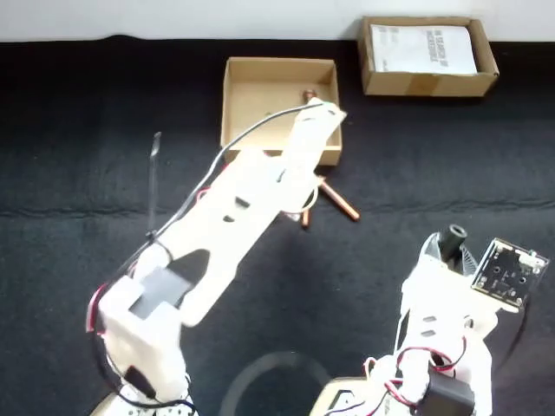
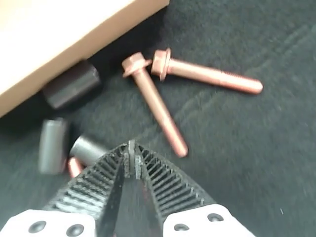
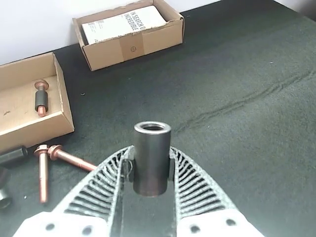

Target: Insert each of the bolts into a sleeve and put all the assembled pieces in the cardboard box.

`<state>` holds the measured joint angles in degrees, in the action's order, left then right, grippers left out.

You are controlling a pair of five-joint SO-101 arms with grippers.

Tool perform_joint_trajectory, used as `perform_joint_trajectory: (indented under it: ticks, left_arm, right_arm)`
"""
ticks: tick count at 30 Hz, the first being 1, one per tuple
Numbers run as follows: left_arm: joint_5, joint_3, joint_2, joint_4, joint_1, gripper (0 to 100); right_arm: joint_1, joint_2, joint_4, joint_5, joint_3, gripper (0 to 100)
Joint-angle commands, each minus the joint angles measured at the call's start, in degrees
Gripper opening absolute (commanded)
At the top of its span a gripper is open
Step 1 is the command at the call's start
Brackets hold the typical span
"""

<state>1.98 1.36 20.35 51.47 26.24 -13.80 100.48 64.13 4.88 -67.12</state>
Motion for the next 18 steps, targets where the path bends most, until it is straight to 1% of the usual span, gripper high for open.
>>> perform_joint_trajectory:
  ticks: [1, 4, 6, 9, 11, 18]
  left_arm:
    - [0.5, -9.6, 6.8, -0.6, 0.7, 1]
    - [0.5, -17.6, 13.4, 4.6, 0.7, 3]
    - [0.6, -23.5, 17.5, 10.5, 0.7, 9]
    - [4.2, -32.5, 22.7, 20.1, 0.7, 19]
    - [5.5, -37.8, 25.9, 23.8, 0.7, 23]
    - [5.7, -53.2, 33.6, 29.9, 0.2, 24]
  right_arm:
    - [-0.7, 0.3, -3.5, -0.5, -1.4, 0.8]
    - [-0.7, 0.3, -4.5, -0.5, -2.9, 0.8]
    - [-0.7, 0.3, -4.7, -0.5, -3.2, 0.8]
    - [-0.7, 0.3, -4.7, -0.5, -3.2, 0.8]
    - [-0.7, 0.3, -4.7, -0.5, -3.3, 0.8]
    - [-0.7, 0.3, -4.8, -0.5, -3.4, 0.8]
